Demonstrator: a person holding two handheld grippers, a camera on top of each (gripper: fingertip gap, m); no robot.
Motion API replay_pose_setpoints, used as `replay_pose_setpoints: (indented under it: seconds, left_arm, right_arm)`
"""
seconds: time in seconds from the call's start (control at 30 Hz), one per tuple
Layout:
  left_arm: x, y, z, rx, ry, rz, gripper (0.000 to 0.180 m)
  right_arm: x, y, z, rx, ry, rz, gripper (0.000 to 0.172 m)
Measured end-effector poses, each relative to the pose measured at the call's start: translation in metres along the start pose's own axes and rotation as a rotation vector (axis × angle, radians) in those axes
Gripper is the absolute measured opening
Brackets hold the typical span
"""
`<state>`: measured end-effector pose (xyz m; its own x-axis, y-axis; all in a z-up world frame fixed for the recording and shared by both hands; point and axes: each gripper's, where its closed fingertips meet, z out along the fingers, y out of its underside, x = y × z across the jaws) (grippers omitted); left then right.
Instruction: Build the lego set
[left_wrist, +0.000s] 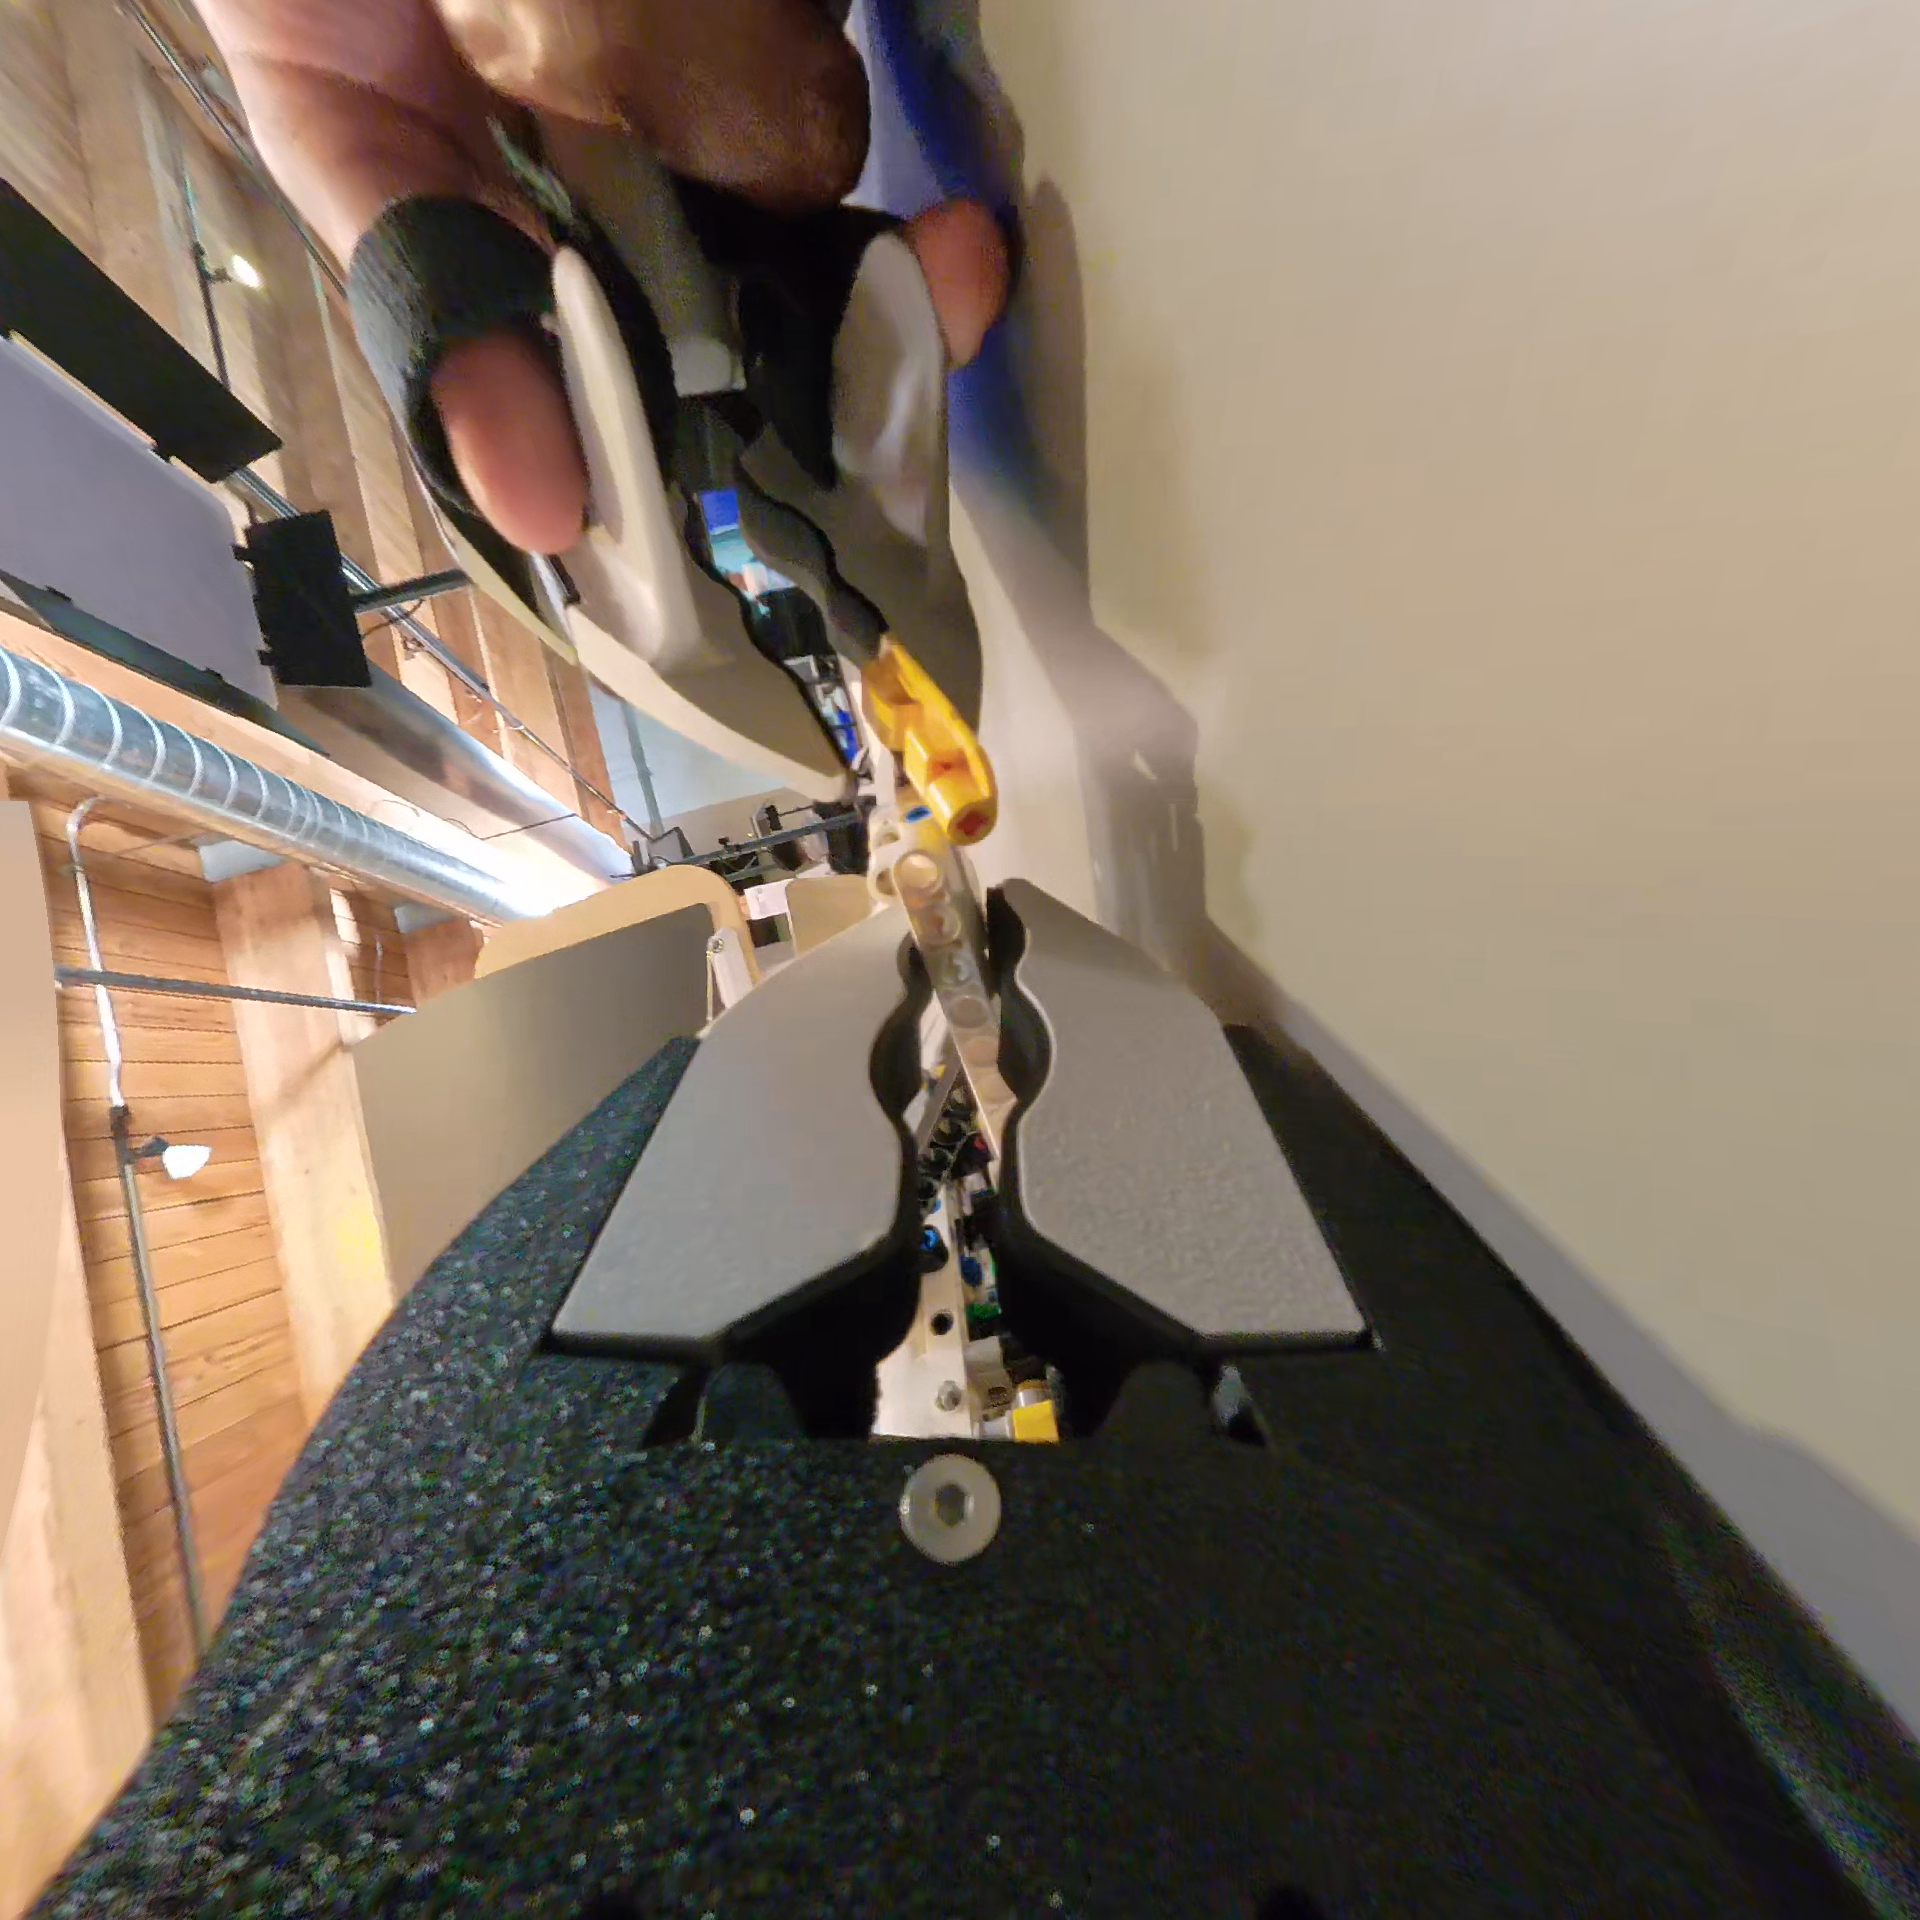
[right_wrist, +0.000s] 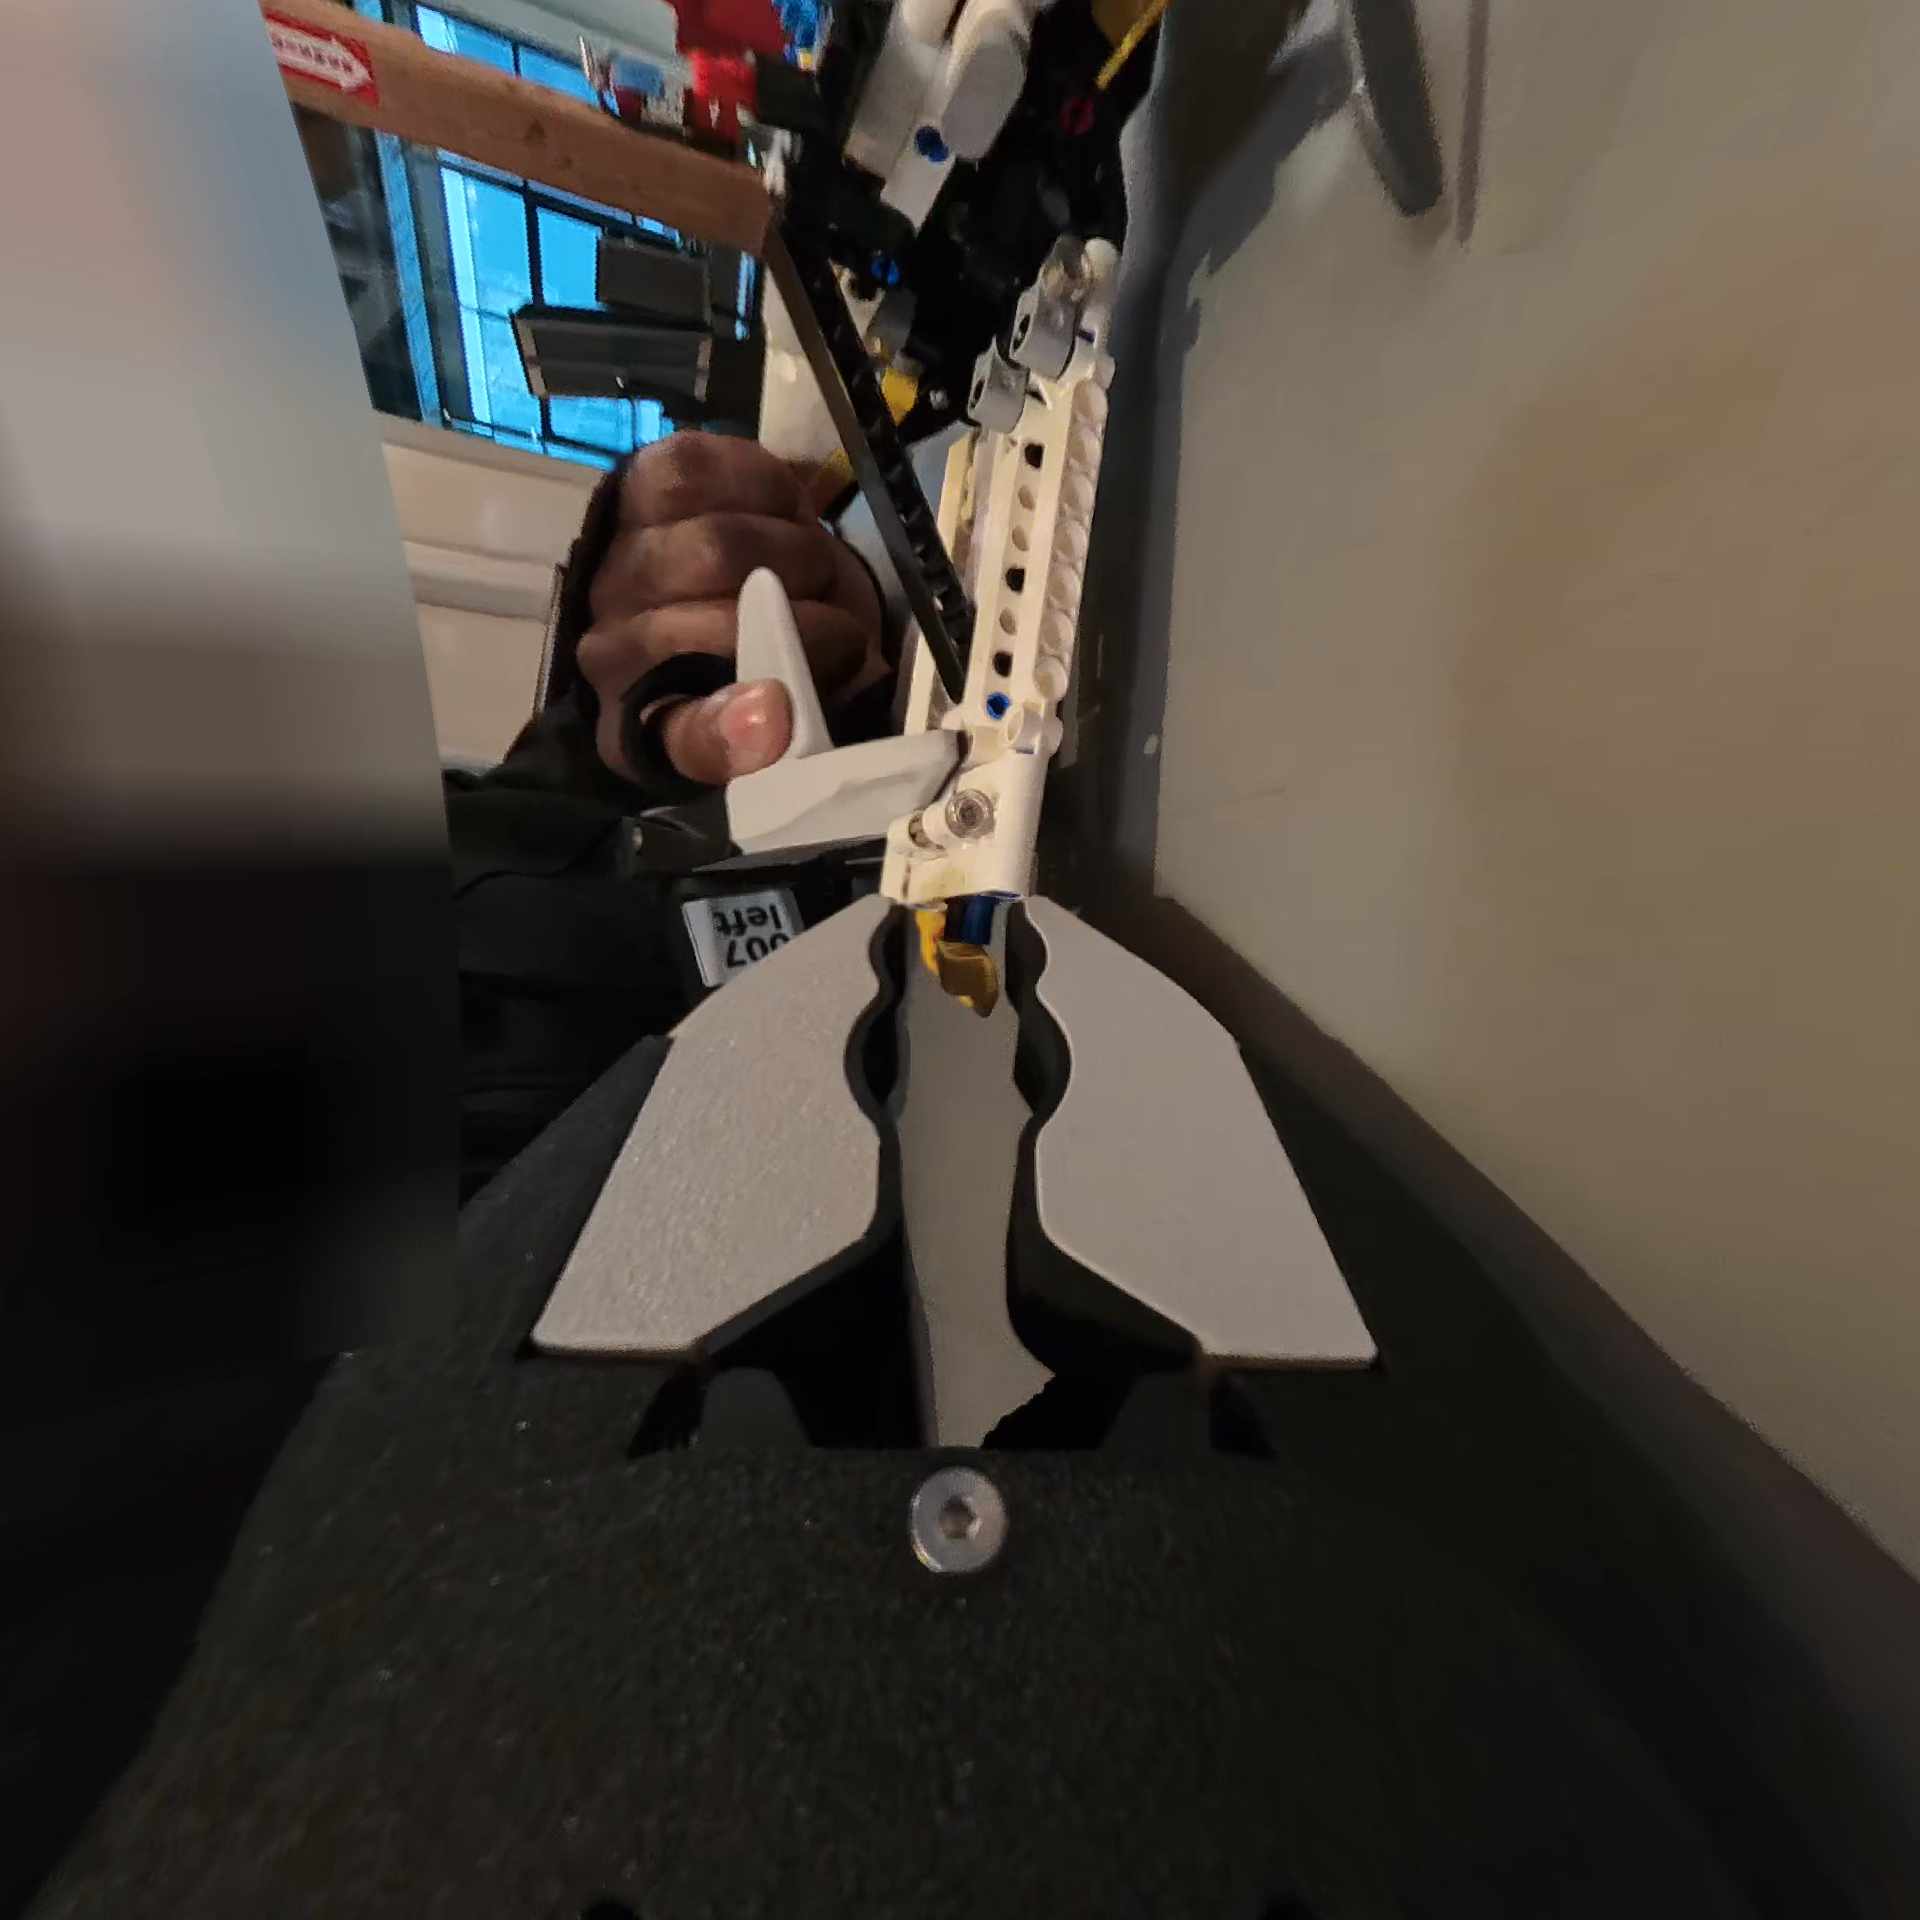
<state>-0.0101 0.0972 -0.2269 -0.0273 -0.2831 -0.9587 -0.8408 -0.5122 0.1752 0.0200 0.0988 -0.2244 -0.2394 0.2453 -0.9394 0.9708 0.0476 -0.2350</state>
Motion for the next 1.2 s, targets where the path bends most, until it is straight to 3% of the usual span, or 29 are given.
replay_pose_setpoints:
  seconds: [0.03, 0.17, 0.3, 0.43, 0.53, 0.67, 0.73, 1.2]
  left_arm:
    - [0.001, 0.0, 0.0, -0.002, 0.008, -0.018, 0.009]
    - [0.003, 0.0, 0.003, -0.006, 0.026, -0.037, 0.008]
    - [-0.002, 0.003, 0.005, -0.015, 0.028, -0.075, 0.008]
    - [-0.01, 0.006, 0.006, -0.019, 0.025, -0.121, 0.008]
    - [-0.016, 0.008, 0.005, -0.021, 0.032, -0.154, 0.009]
    - [-0.022, 0.011, 0.004, -0.029, 0.066, -0.224, 0.008]
    - [-0.024, 0.012, 0.003, -0.033, 0.082, -0.251, 0.008]
    - [-0.029, 0.01, 0.005, -0.04, 0.104, -0.339, 0.007]
  right_arm:
    - [0.0, -0.003, -0.003, 0.027, -0.006, 0.007, 0.019]
    - [0.003, -0.014, -0.02, 0.141, 0.029, -0.027, 0.025]
    - [0.004, -0.015, -0.038, 0.23, 0.186, -0.272, 0.027]
    - [0.006, -0.02, -0.056, 0.281, 0.476, -0.667, 0.027]
    - [-0.006, -0.026, -0.067, 0.313, 0.68, -1.061, 0.025]
    - [-0.025, -0.015, -0.054, 0.219, 0.856, -1.646, 0.024]
    - [-0.029, -0.01, -0.043, 0.164, 0.893, -1.838, 0.024]
    - [-0.032, -0.012, -0.018, 0.279, 1.021, -2.159, 0.025]
